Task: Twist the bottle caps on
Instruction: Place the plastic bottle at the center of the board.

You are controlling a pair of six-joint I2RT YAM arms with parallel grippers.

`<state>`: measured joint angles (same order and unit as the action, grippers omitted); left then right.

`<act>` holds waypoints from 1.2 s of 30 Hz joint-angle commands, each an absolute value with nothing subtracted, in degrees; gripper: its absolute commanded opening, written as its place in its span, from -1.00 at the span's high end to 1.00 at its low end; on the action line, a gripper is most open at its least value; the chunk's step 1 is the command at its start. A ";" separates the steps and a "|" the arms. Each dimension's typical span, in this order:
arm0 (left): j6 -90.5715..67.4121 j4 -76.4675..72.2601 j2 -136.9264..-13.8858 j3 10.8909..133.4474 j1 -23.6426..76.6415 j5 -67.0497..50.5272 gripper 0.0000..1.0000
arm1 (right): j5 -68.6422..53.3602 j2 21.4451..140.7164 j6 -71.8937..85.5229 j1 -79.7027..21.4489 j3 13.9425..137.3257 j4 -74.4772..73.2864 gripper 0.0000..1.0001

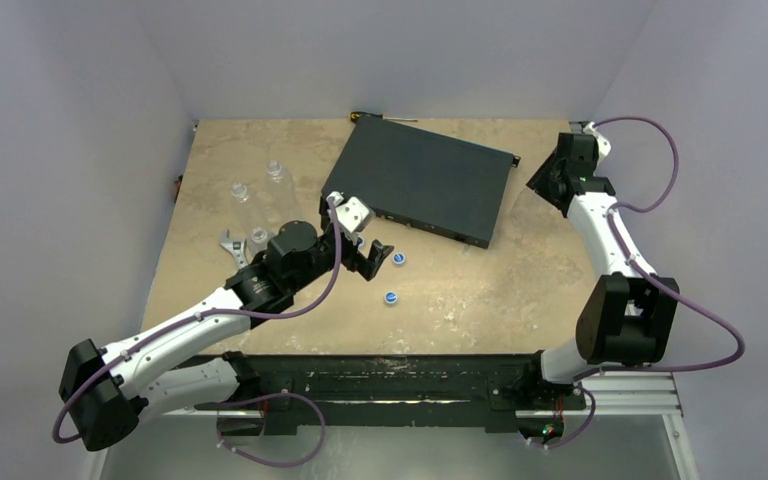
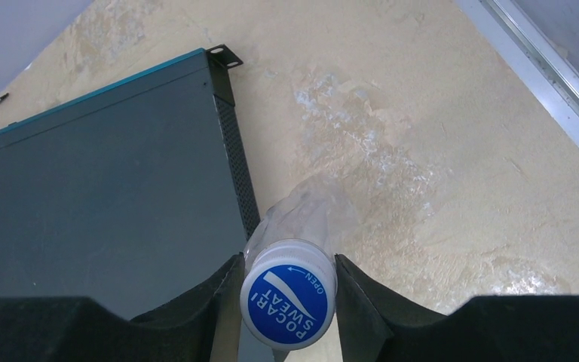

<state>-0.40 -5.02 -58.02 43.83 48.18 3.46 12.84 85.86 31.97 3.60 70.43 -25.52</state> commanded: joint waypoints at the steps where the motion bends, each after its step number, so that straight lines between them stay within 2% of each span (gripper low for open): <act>1: -0.26 -6.90 -57.39 43.55 47.77 3.93 -1.00 | 13.05 85.78 31.18 3.52 69.65 -25.18 0.05; 9: -0.26 -6.77 -57.33 43.42 47.68 3.75 -1.00 | 12.89 86.31 31.44 3.52 70.84 -25.92 -0.20; 14: -0.26 -6.73 -57.39 43.42 47.64 3.61 -1.00 | 12.60 86.40 31.46 3.52 71.26 -26.18 -0.28; 36: -0.26 -6.77 -57.75 43.51 47.20 2.19 -1.00 | 12.74 87.45 31.14 3.52 73.92 -28.30 -0.36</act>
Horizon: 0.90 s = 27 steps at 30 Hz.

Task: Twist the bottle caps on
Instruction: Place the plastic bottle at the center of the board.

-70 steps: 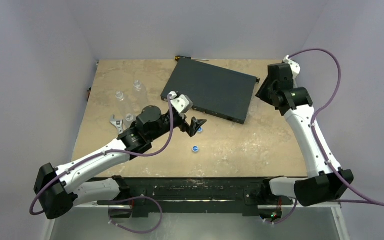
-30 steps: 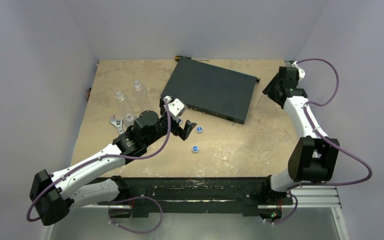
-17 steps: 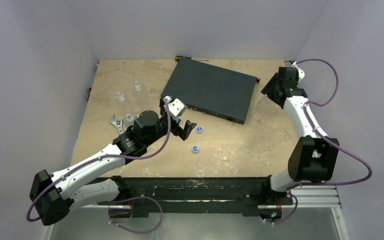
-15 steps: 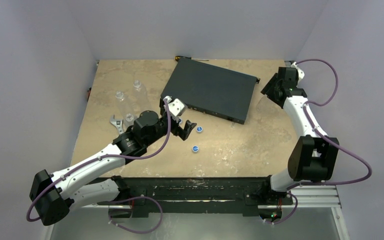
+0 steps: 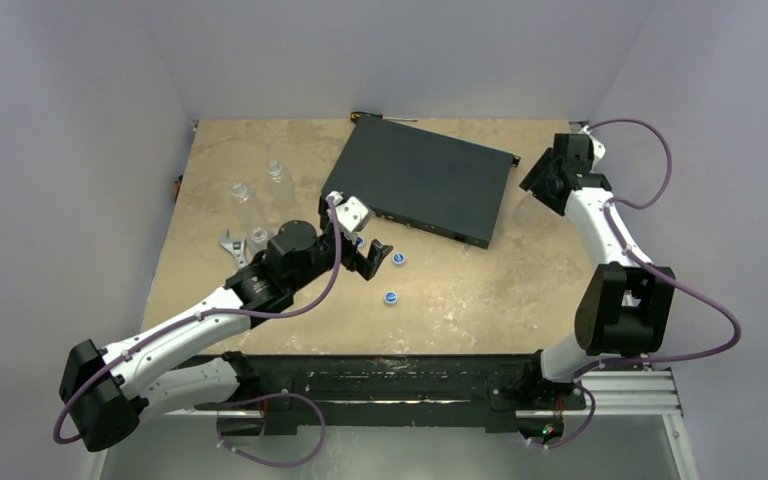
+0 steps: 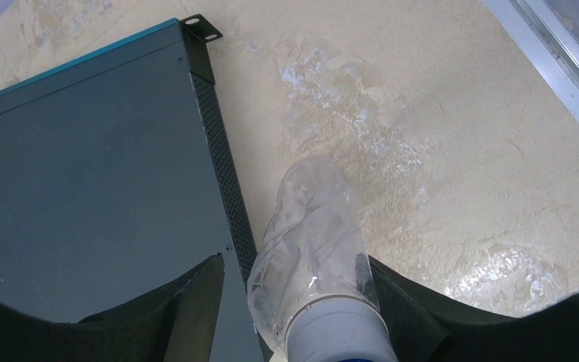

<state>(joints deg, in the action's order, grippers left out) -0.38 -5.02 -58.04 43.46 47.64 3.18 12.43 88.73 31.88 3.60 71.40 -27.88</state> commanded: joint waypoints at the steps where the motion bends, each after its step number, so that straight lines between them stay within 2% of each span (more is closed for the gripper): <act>1: -0.26 -6.72 -57.74 43.51 47.20 2.20 -1.00 | 12.79 87.45 31.12 3.52 73.98 -28.37 -0.36; 27: -0.26 -6.25 -57.91 43.68 46.85 1.58 -1.00 | 13.35 89.13 30.41 3.52 79.72 -31.27 -0.37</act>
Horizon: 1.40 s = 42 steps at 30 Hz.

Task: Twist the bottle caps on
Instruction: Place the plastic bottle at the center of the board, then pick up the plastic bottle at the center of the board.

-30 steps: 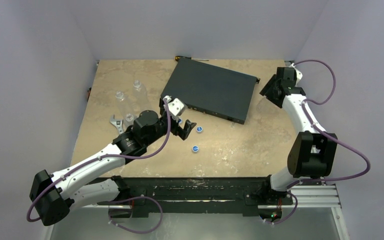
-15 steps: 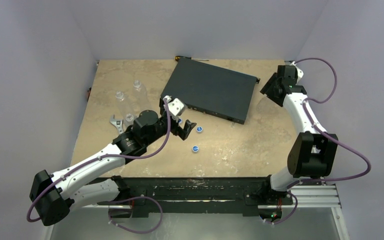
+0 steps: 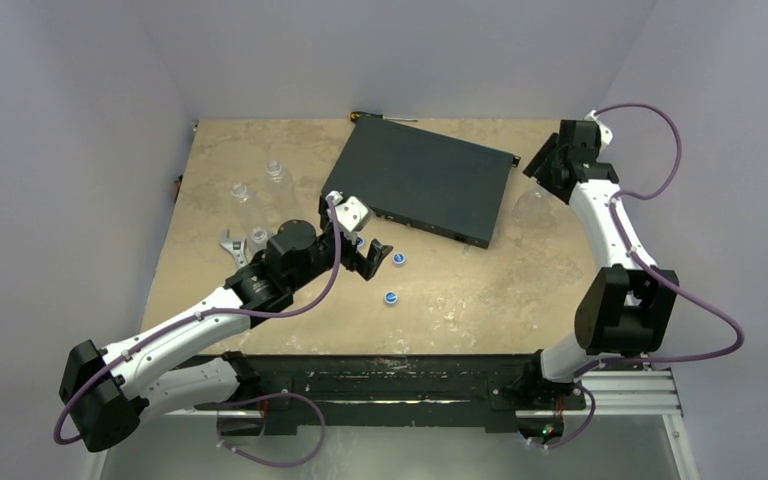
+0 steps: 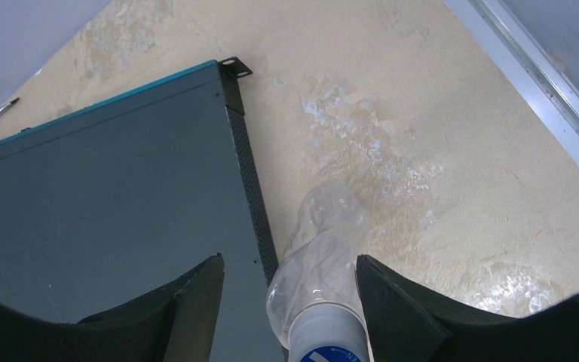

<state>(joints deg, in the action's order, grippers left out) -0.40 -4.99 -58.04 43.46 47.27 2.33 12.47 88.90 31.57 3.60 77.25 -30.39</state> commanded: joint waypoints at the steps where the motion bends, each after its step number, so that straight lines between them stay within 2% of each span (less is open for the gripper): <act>1: -0.26 -6.27 -58.00 43.74 46.82 1.58 -1.00 | 13.25 89.12 30.41 3.52 79.72 -31.29 -0.37; 16: -0.26 -6.09 -58.46 43.88 46.43 0.97 -1.00 | 13.03 90.30 29.97 3.52 81.05 -32.72 -0.40; 21: -1.25 -6.21 -58.58 43.99 46.10 1.28 -1.00 | 14.79 88.20 27.66 3.52 84.08 -36.03 -0.58; 25: -3.96 -5.20 -59.40 45.89 45.75 2.42 -1.00 | 9.65 86.66 26.01 2.39 85.20 -38.58 -0.72; 31: -9.98 3.58 -60.24 52.38 42.78 9.90 -1.00 | 7.82 83.27 26.16 -8.96 80.95 -38.25 -0.81; 36: -12.21 11.62 -57.95 58.13 41.38 22.93 -1.00 | 4.61 82.43 28.40 -17.63 75.89 -33.77 -0.80; 42: -9.85 19.18 -59.49 65.11 37.12 35.95 -1.00 | 2.90 85.20 29.09 -25.32 75.58 -30.65 -0.80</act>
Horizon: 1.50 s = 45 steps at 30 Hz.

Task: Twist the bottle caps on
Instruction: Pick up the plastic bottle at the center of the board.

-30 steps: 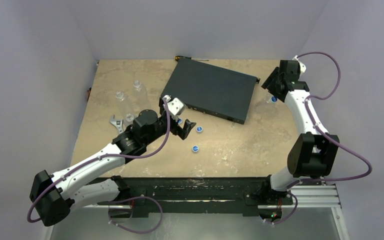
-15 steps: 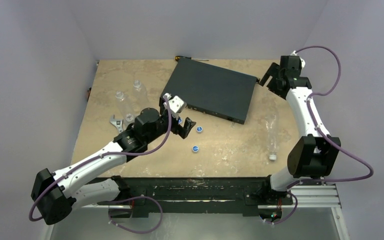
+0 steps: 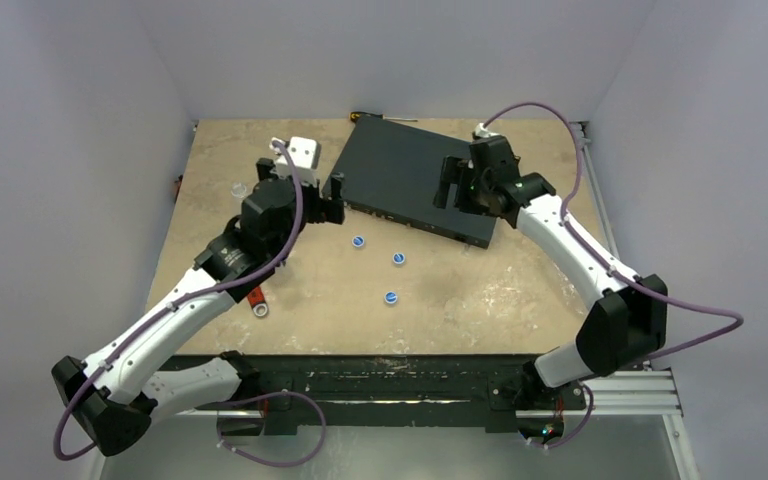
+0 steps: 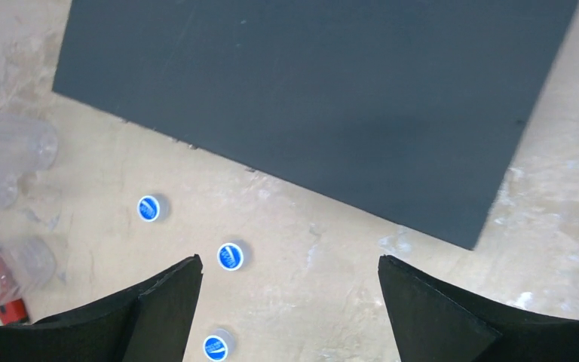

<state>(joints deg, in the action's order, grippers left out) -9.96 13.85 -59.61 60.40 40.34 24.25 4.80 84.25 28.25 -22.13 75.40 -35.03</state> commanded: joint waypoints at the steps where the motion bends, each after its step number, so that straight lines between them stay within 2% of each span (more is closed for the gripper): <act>1: -9.48 19.46 -60.47 65.72 35.51 36.32 -1.00 | 2.42 85.77 29.07 -26.16 75.66 -30.19 -0.79; 3: -9.61 20.08 -63.25 67.01 31.85 36.84 -0.99 | 1.72 86.99 28.94 -27.67 75.67 -29.46 -0.79; 9: -11.86 13.12 -71.66 66.61 19.21 26.05 -0.89 | 0.13 87.87 28.30 -31.03 74.50 -28.20 -0.78; 16: -11.17 5.22 -80.13 67.89 15.61 22.46 -0.83 | 0.09 85.31 28.63 -32.62 71.72 -26.92 -0.78; 22: -12.48 3.21 -84.95 68.27 15.21 24.22 -0.74 | 0.09 83.70 28.87 -32.85 70.52 -26.72 -0.79; 25: -13.28 1.95 -87.26 68.12 15.21 24.35 -0.59 | 0.09 83.46 28.96 -32.87 70.17 -26.55 -0.79; 34: -15.31 -2.35 -91.52 67.24 15.28 26.99 0.10 | 0.43 81.61 28.96 -33.04 68.05 -25.86 -0.79; 36: -14.83 -2.22 -91.91 67.63 15.37 25.66 0.33 | 0.37 81.05 28.58 -32.96 67.50 -25.32 -0.79; 40: -12.80 2.76 -90.85 71.15 15.94 21.46 0.99 | -0.94 79.14 26.30 -33.15 65.86 -21.21 -0.81; 45: -12.31 15.31 -88.71 79.26 16.04 13.05 1.00 | -3.03 76.48 20.04 -35.81 64.58 -14.35 -0.95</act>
